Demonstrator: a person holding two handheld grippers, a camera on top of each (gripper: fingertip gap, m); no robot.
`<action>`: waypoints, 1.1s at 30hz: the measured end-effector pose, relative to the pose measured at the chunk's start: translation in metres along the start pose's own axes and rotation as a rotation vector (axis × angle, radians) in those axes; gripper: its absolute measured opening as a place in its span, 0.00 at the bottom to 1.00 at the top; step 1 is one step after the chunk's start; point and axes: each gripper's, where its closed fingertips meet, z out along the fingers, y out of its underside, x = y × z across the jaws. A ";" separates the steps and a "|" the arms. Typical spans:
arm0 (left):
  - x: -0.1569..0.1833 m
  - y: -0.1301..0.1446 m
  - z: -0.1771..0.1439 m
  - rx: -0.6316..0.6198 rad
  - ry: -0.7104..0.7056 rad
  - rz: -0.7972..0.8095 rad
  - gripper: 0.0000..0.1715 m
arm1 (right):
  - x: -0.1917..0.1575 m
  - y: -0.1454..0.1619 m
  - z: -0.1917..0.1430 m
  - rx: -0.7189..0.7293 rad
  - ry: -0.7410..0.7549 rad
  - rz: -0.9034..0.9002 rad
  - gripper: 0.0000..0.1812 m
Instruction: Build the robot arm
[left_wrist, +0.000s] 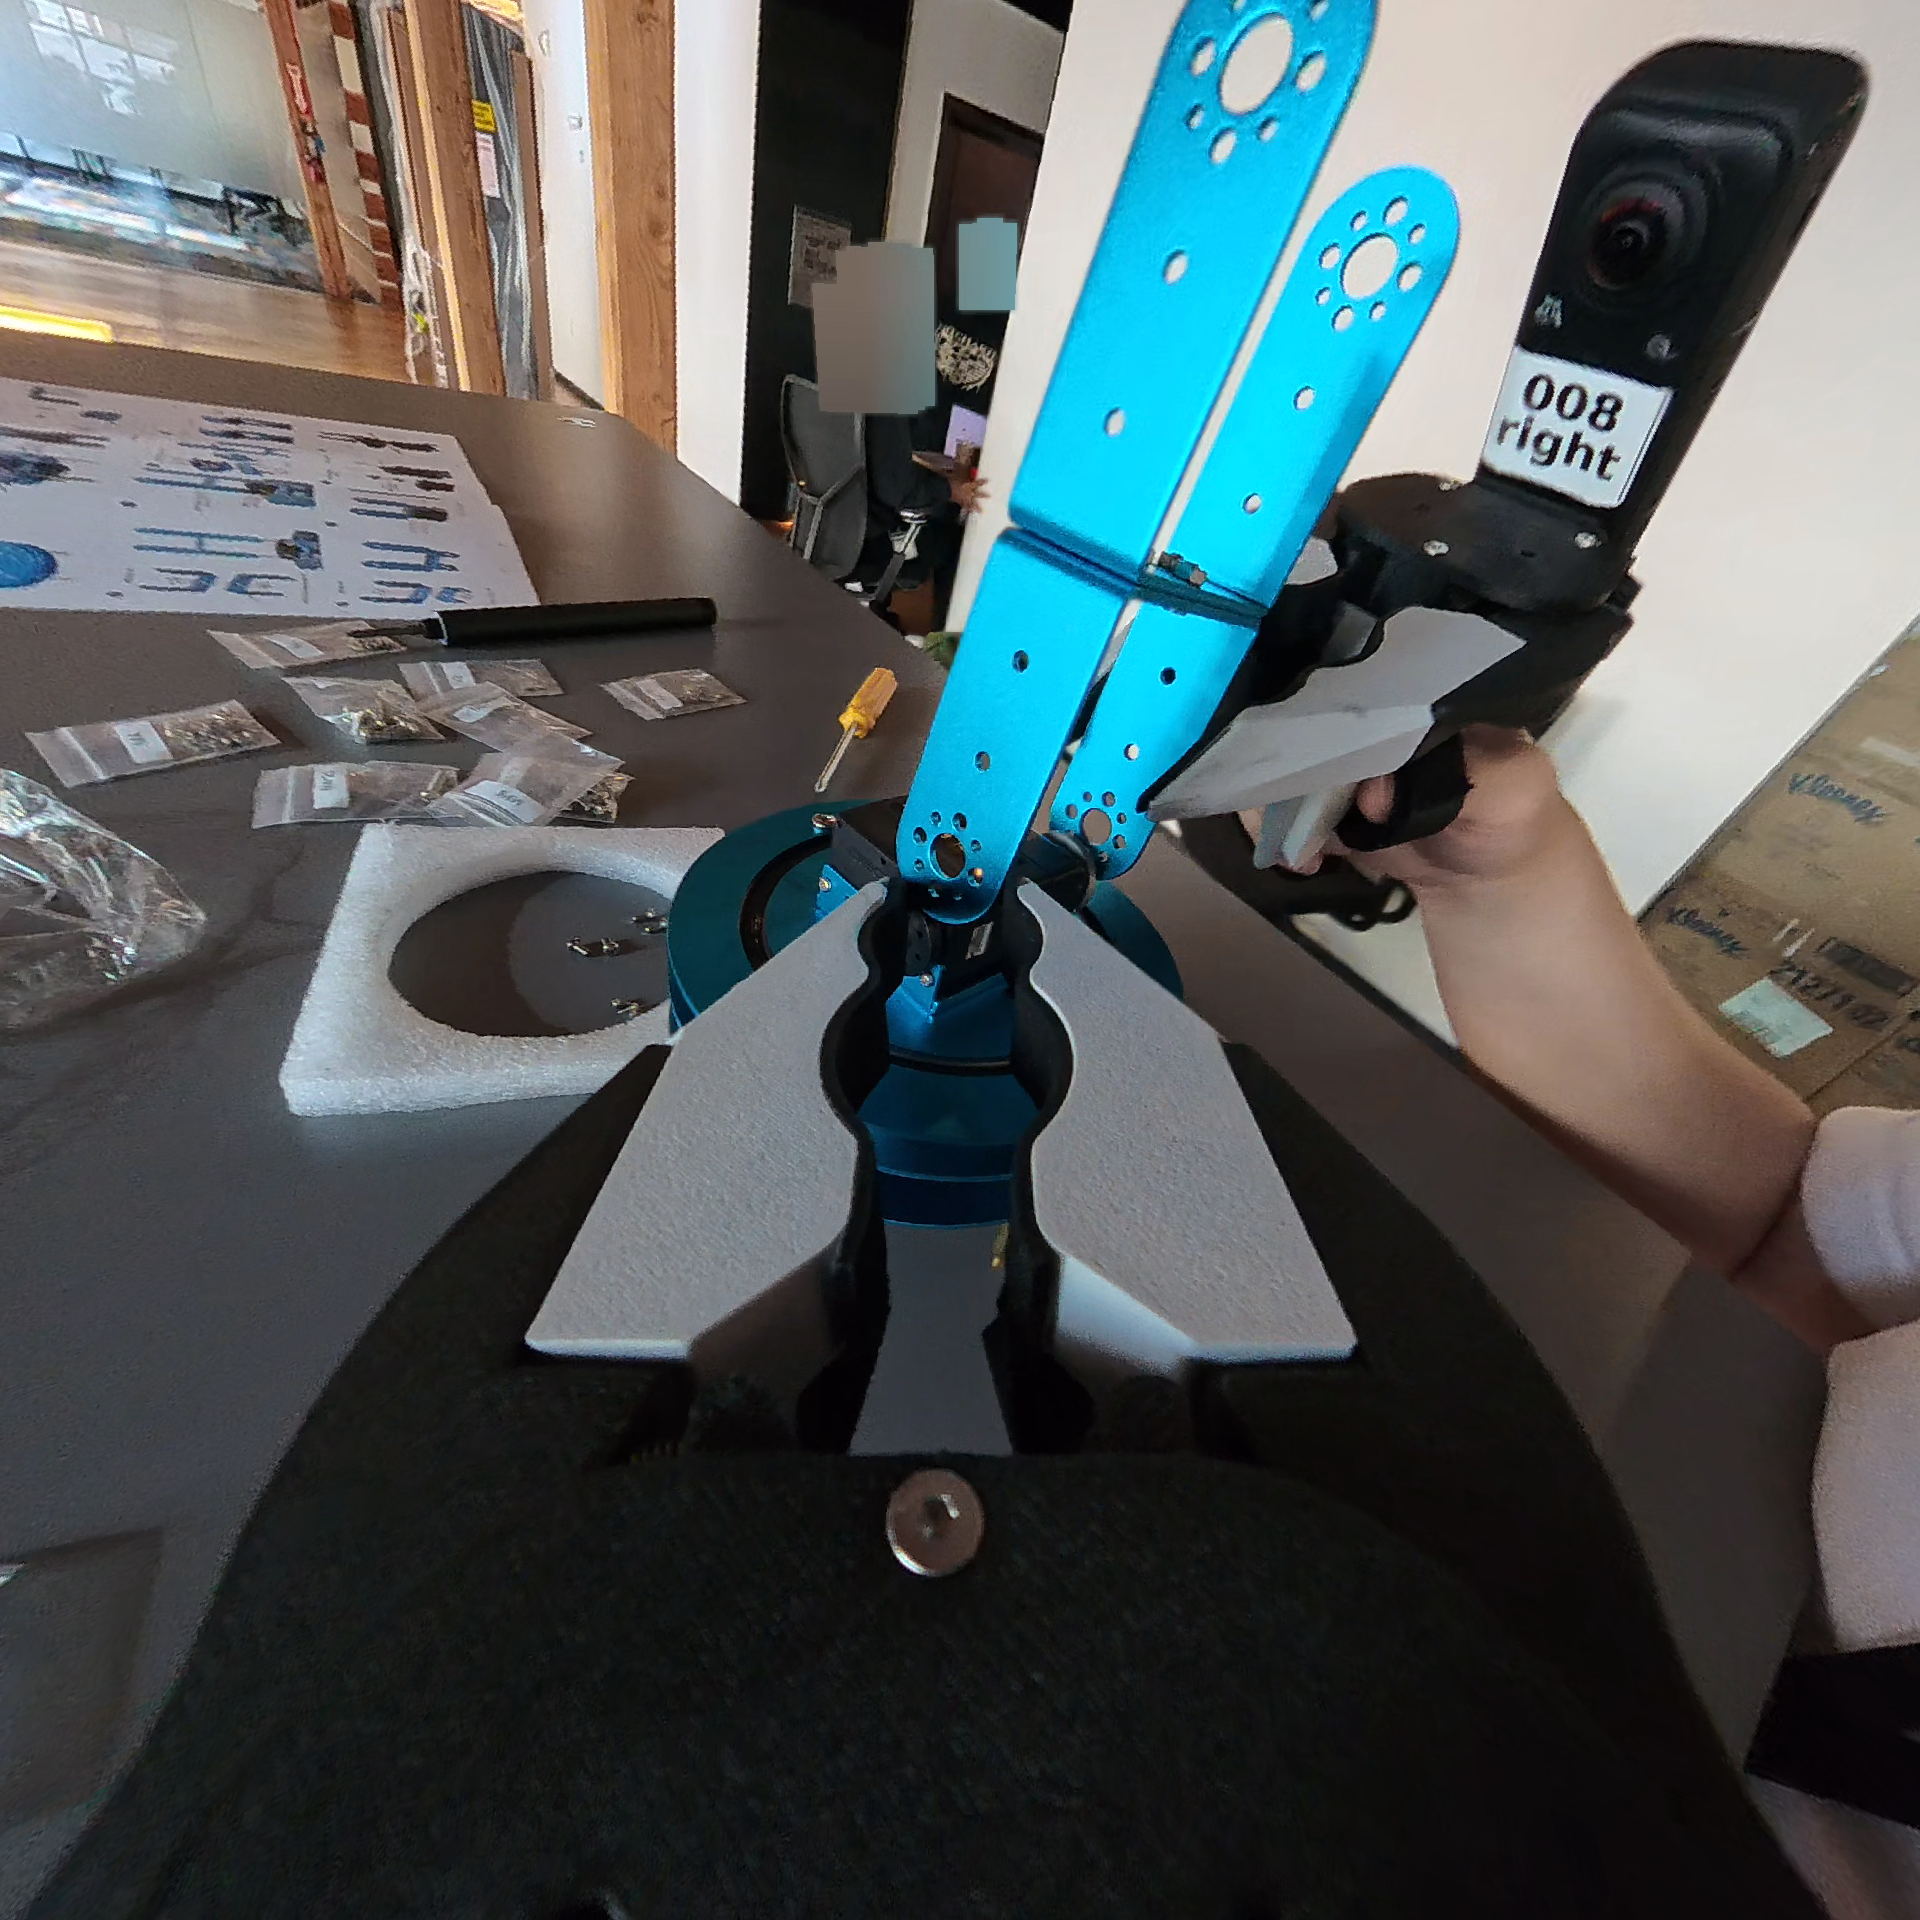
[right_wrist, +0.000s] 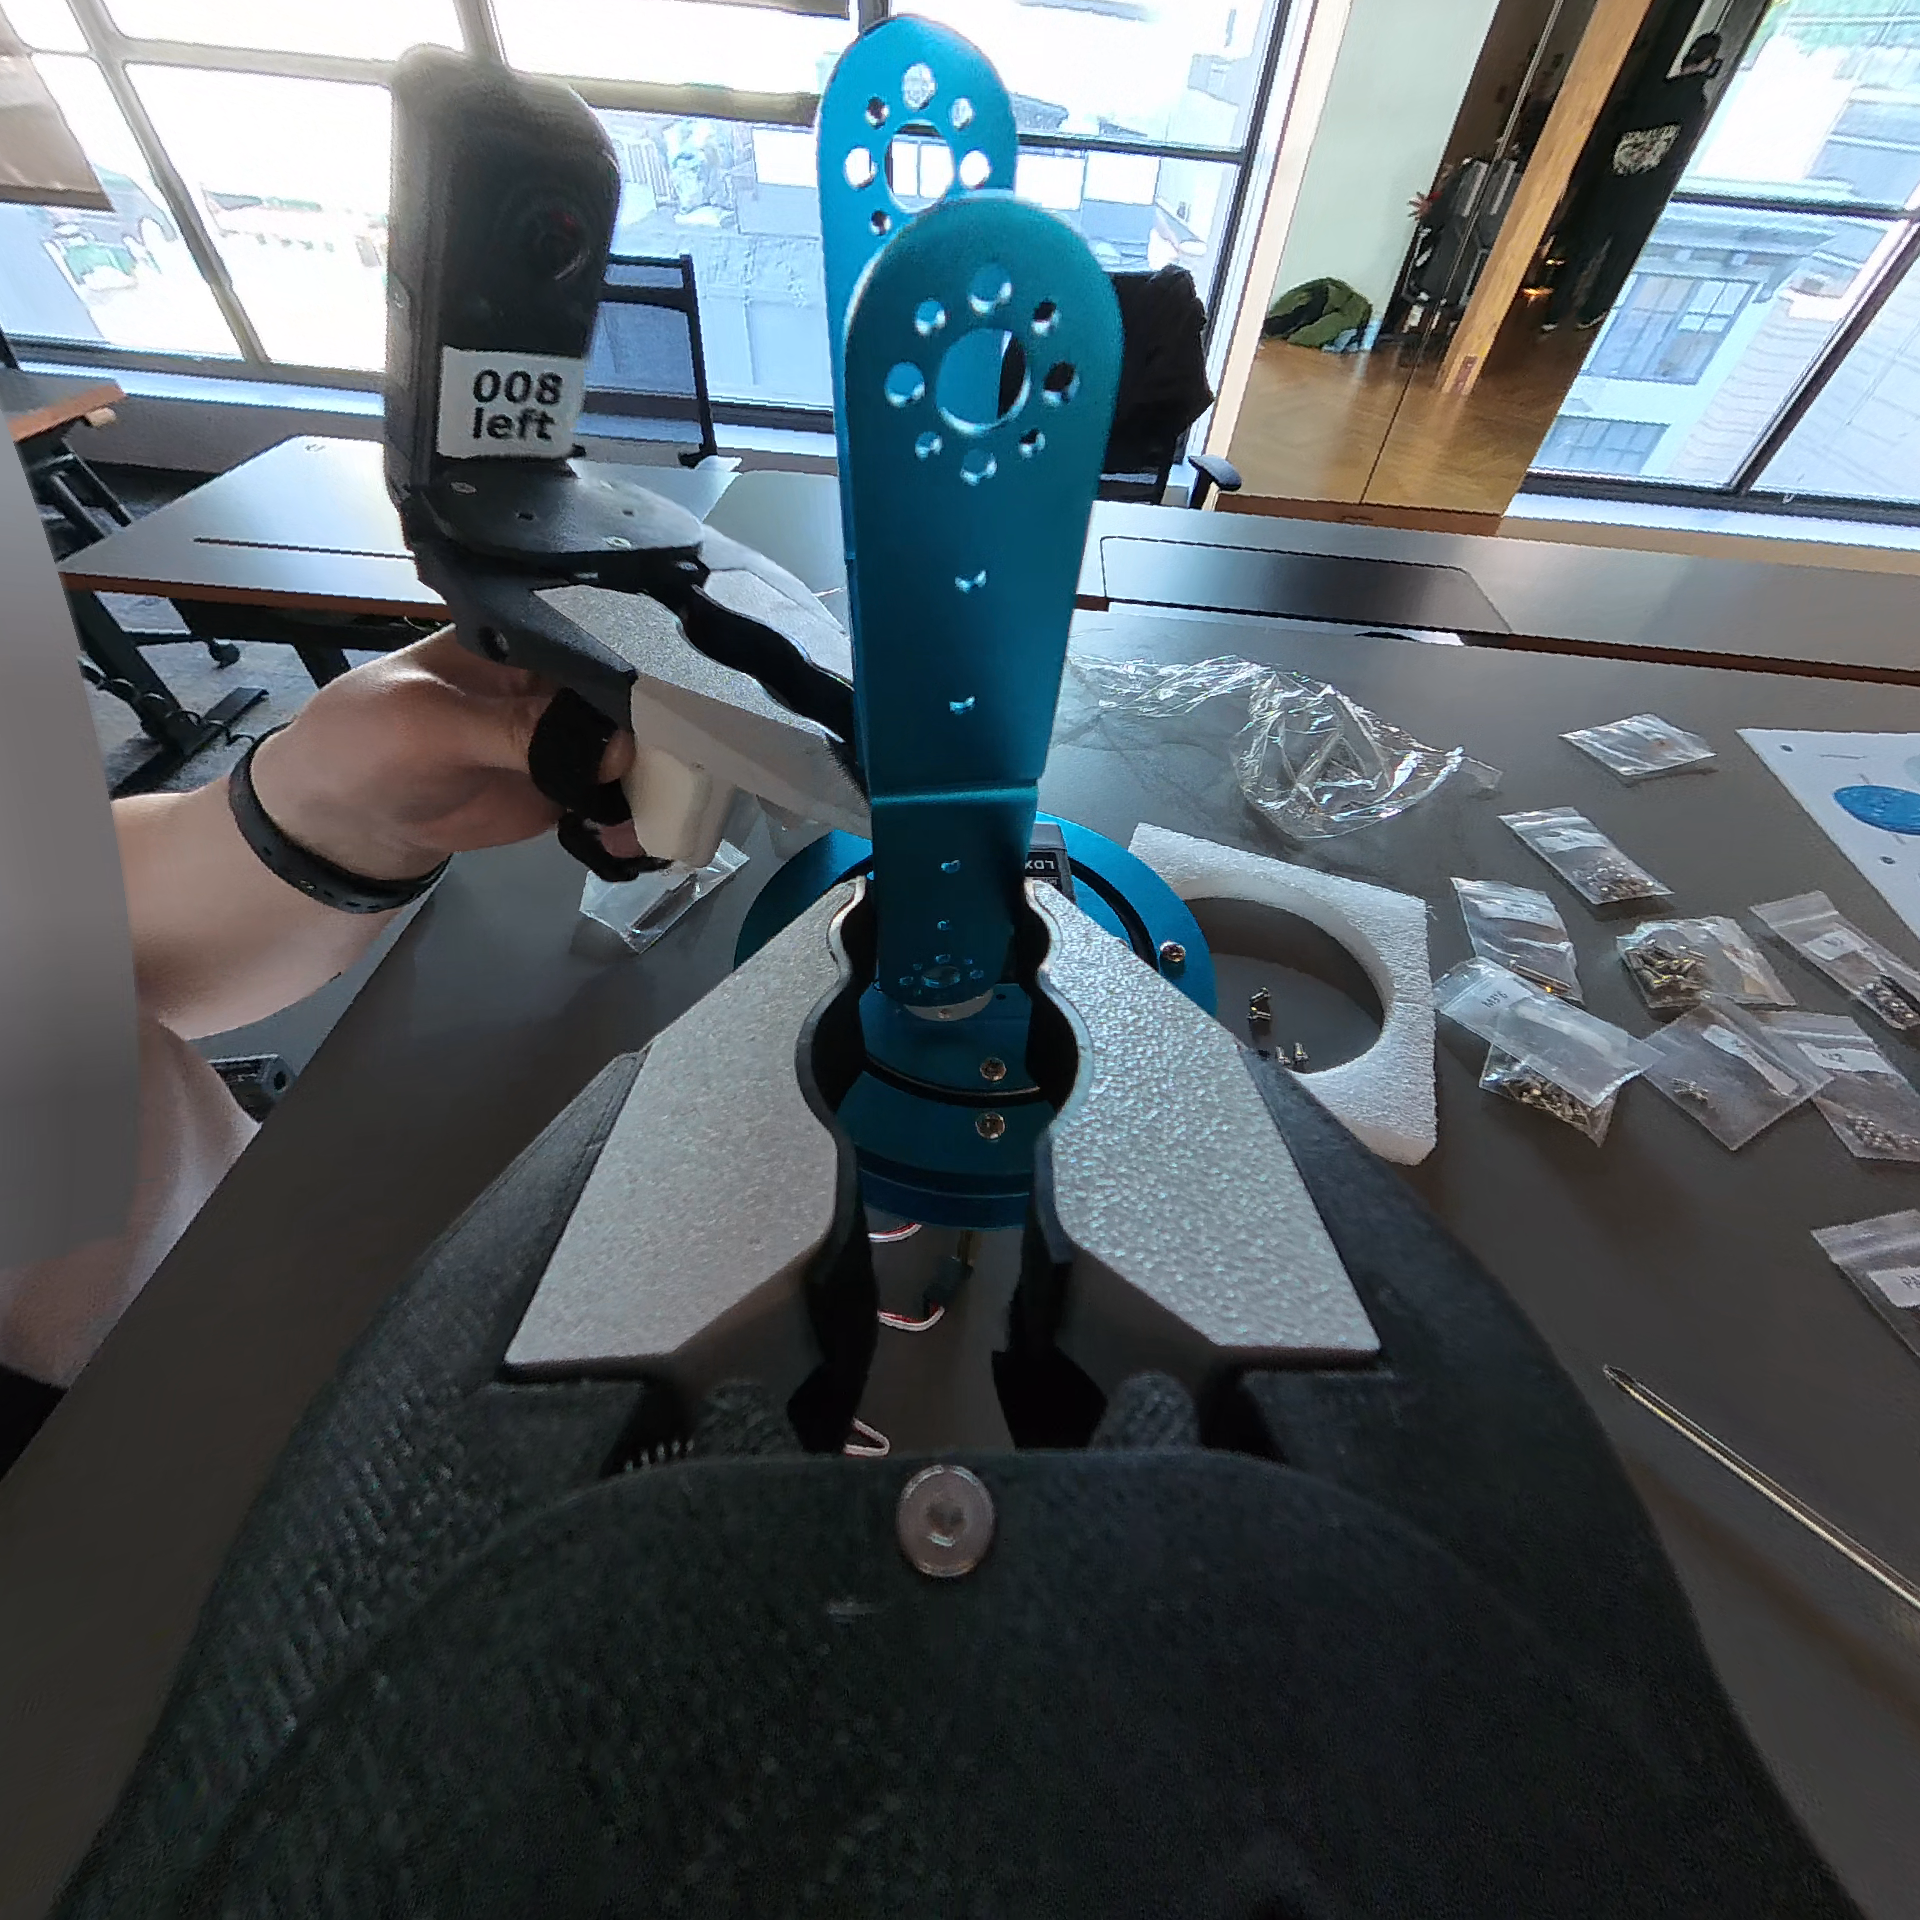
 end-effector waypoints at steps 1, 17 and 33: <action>0.000 0.000 0.000 0.008 0.012 -0.019 0.09 | 0.000 0.000 0.000 0.001 -0.001 0.006 0.14; -0.005 -0.002 0.000 0.032 0.015 -0.019 0.07 | -0.002 0.002 0.003 -0.093 0.008 0.002 0.14; 0.009 -0.018 0.009 -0.173 0.507 0.243 0.19 | -0.002 0.002 0.003 -0.126 -0.022 0.050 0.14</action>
